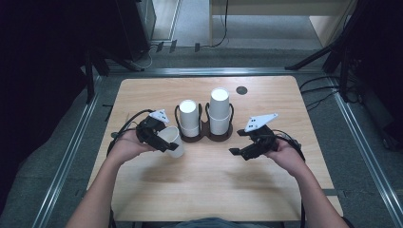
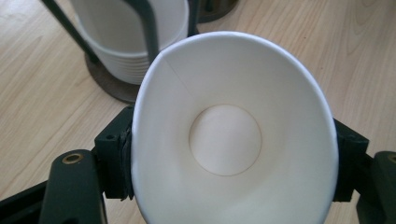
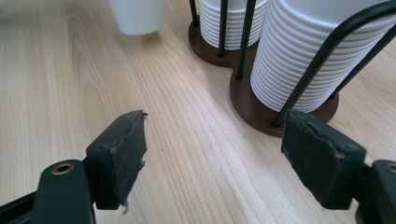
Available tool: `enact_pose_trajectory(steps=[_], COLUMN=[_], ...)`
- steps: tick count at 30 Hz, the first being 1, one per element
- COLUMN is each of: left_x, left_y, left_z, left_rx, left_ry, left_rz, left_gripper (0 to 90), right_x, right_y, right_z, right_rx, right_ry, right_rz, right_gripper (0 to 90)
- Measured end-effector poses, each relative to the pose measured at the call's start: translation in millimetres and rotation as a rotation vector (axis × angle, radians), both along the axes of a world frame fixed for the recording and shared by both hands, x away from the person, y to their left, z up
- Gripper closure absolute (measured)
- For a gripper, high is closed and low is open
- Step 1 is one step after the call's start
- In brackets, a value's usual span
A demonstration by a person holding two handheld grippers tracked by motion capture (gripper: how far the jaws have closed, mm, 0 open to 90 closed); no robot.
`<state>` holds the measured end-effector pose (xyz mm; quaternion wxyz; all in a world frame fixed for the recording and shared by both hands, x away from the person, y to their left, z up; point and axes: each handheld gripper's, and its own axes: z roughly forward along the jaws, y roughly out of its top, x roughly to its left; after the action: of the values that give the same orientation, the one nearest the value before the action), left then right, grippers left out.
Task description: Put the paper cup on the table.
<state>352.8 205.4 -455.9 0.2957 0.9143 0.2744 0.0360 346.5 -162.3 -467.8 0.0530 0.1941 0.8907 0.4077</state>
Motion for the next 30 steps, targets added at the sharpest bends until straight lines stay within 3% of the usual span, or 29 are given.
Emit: enact_pose_trajectory(steps=[11,30], left_x=[8.5,24.0], left_y=[23.2,60.2], left_z=[0.7,-3.7], left_rx=[-0.009,0.01], left_ry=[0.006,0.0], left_rz=[0.063,0.168], left_gripper=[24.0,23.4], right_x=[3.0,5.2], right_y=[0.5,2.4], right_z=[0.0,-4.8], right_rx=[0.003,-0.016], right_ry=[-0.003,0.014], right_rz=[0.01,0.018], right_gripper=[22.3,22.3])
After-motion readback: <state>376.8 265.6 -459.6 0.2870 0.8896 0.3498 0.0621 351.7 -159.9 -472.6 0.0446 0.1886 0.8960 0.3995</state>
